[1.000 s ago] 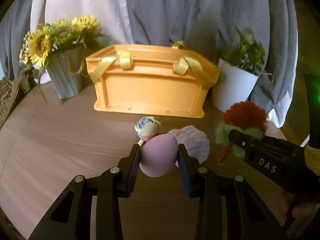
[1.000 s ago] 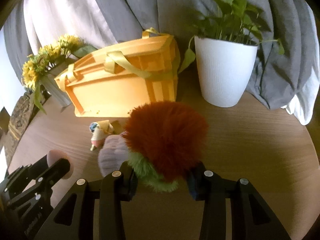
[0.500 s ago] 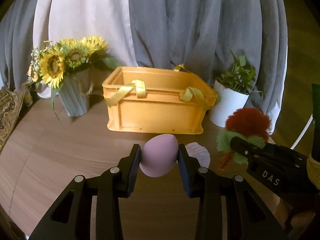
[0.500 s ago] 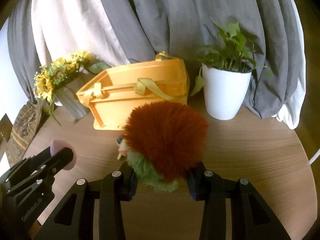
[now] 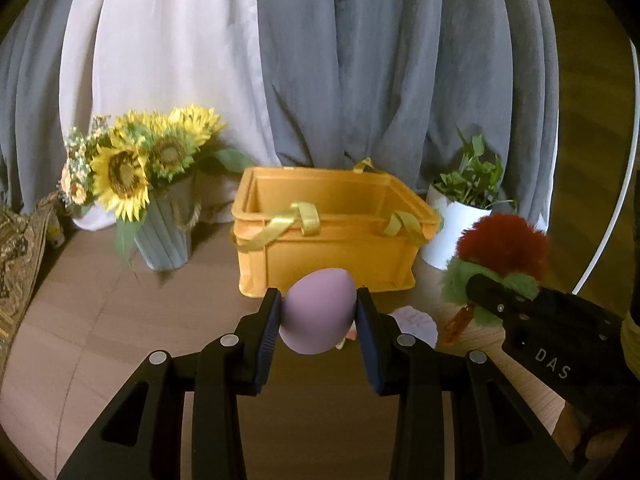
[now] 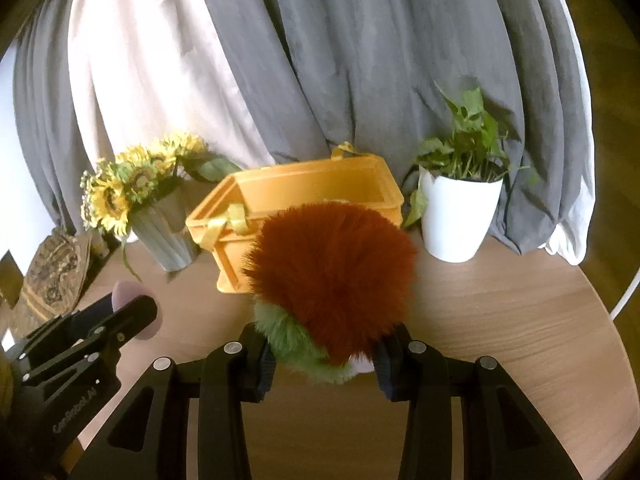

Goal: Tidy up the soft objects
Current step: 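Lift the pink sponge and red pompom with both tools and carry them over the crate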

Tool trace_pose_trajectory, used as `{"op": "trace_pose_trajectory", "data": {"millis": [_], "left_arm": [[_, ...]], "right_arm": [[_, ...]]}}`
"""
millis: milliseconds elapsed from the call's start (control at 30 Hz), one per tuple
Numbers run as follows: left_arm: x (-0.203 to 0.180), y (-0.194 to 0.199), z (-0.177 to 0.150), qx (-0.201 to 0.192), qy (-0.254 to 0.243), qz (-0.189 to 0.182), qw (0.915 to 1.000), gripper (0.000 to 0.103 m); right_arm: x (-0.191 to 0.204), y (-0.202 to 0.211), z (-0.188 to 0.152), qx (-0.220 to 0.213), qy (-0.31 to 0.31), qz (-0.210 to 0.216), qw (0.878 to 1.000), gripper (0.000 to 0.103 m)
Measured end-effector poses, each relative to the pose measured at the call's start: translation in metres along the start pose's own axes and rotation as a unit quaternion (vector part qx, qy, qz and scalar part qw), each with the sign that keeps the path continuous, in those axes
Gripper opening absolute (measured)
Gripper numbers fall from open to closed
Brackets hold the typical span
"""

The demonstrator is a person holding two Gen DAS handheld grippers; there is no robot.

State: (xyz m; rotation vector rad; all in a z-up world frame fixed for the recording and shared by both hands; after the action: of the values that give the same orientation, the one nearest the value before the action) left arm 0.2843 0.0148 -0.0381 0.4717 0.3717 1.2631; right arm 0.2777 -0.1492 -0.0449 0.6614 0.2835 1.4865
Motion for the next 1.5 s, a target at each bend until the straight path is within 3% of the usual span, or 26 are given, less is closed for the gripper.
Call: {"op": "trace_pose_trajectory", "data": {"millis": [333, 767, 1233, 1500], "left_arm": [[0.02, 0.004, 0.021, -0.029, -0.015, -0.016, 0.9993, 0.037], [0.024, -0.01, 0.066, -0.07, -0.023, -0.019, 0.9971, 0.037], [0.024, -0.045, 0.112, -0.1, -0.032, -0.02, 0.9943, 0.037], [0.028, -0.083, 0.128, -0.092, -0.04, -0.019, 0.9948, 0.037]], "right_arm": [[0.024, 0.006, 0.01, -0.028, -0.013, -0.015, 0.999, 0.041], [0.03, -0.001, 0.05, -0.064, -0.011, -0.025, 0.998, 0.041], [0.032, -0.029, 0.095, -0.09, -0.015, -0.02, 0.996, 0.041], [0.027, -0.06, 0.116, -0.087, -0.018, -0.027, 0.996, 0.041]]}}
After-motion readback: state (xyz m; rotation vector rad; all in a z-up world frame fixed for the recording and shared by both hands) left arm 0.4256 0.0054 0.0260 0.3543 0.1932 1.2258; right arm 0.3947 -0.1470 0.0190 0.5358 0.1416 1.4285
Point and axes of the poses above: each gripper's, at about its wrist camera, not at the fingertips, and y roughly against the way its jaws point, x to its left, z to its top, the point moved 2 cm from there along -y, roughly the way its jaws point, and after that the axes turned 6 degrees about -y, right-handed, at the moved point
